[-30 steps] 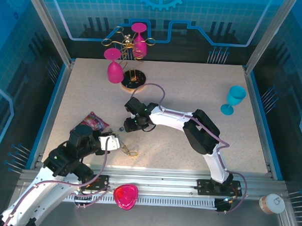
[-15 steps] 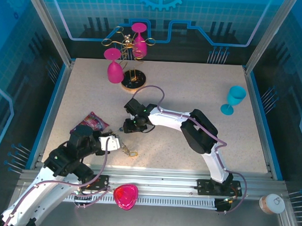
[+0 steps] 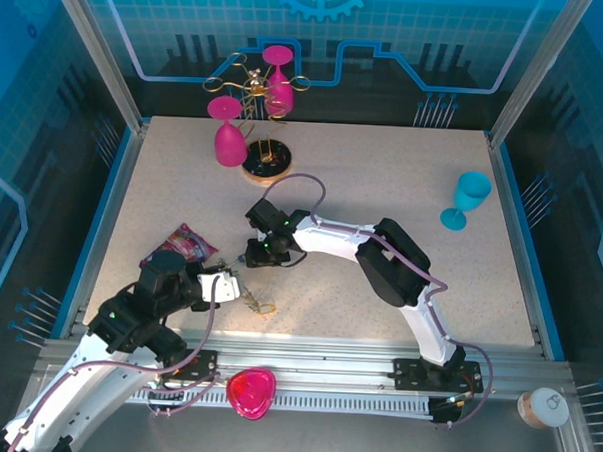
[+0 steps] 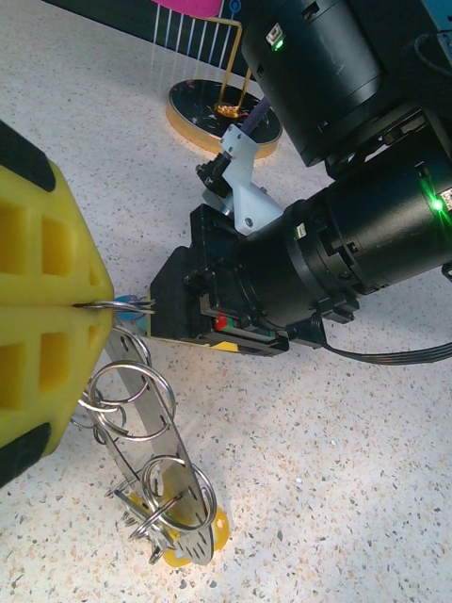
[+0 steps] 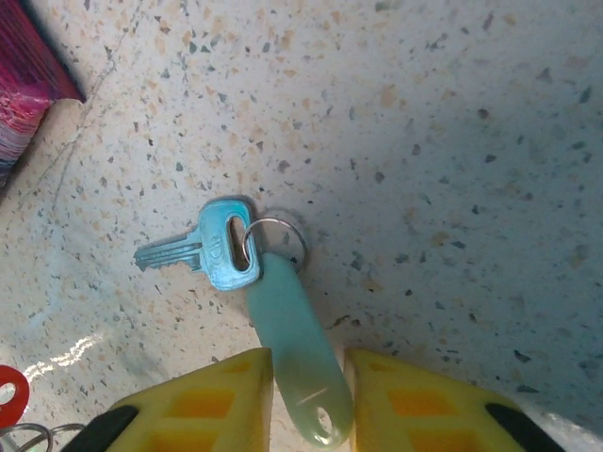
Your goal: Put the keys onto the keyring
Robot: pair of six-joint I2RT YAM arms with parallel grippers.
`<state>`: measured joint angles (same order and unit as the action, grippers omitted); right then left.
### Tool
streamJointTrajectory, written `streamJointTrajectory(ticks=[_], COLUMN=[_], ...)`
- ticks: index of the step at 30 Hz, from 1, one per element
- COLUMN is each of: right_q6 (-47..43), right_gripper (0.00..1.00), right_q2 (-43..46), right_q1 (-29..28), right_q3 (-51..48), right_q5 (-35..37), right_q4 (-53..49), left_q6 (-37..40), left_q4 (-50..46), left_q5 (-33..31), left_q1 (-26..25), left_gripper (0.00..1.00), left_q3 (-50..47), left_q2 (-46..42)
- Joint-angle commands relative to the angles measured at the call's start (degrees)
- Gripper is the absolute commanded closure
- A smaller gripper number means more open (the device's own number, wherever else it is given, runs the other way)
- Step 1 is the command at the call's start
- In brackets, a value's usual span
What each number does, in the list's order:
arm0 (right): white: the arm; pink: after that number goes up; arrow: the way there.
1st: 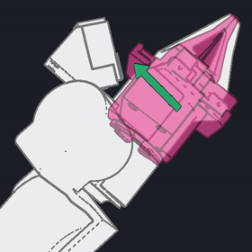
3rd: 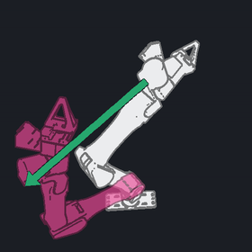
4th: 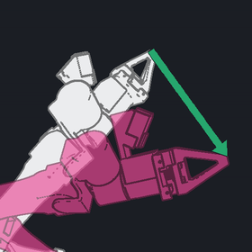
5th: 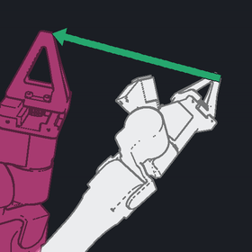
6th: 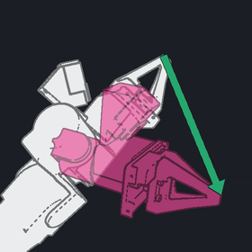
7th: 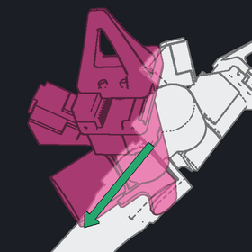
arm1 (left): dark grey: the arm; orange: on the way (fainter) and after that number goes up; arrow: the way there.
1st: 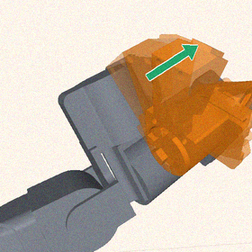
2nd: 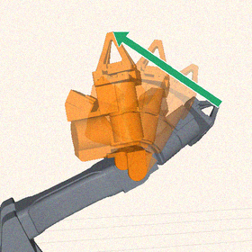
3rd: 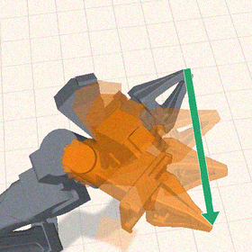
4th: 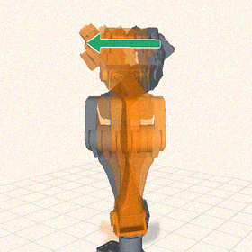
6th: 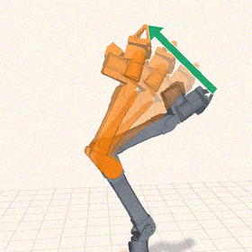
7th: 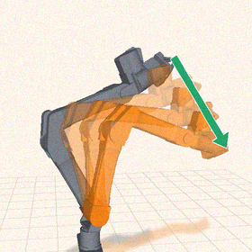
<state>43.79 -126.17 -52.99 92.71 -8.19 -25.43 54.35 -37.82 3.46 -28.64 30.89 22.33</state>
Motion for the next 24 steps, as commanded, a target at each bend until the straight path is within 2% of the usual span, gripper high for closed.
streamJointTrajectory(ticks=[1, 9, 18, 22, 24], right_q6=[0.7, -1.5, -12.2, -16.6, -17.0], right_gripper=[0.79, 1.0, 1.0, 1.0, 1.0], right_q2=[-0.7, 7.5, 27.4, 30.5, 30.8], right_q1=[-0.5, 1.6, 8.8, 10.4, 10.4], right_q3=[1.3, -5.3, -23.2, -27.8, -29.9], right_q5=[-1.1, 1.9, 13.7, 22.0, 23.7], right_q4=[0.4, 0.8, -5.4, -8.7, -9.1], left_q6=[-0.3, -0.6, -4.6, -6.5, -7.4], left_q4=[1.7, 2.8, 10.6, 15.7, 19.1], left_q5=[1.4, 2.4, 7.3, 11.0, 12.9], left_q1=[0.4, 0.3, 0.4, 0.3, 0.3], left_gripper=[1.0, 1.0, 1.0, 1.0, 1.0], left_q3=[-0.2, -0.4, 0.9, 2.4, 2.8], left_q2=[-0.9, -0.4, 6.7, 12.4, 15.8])
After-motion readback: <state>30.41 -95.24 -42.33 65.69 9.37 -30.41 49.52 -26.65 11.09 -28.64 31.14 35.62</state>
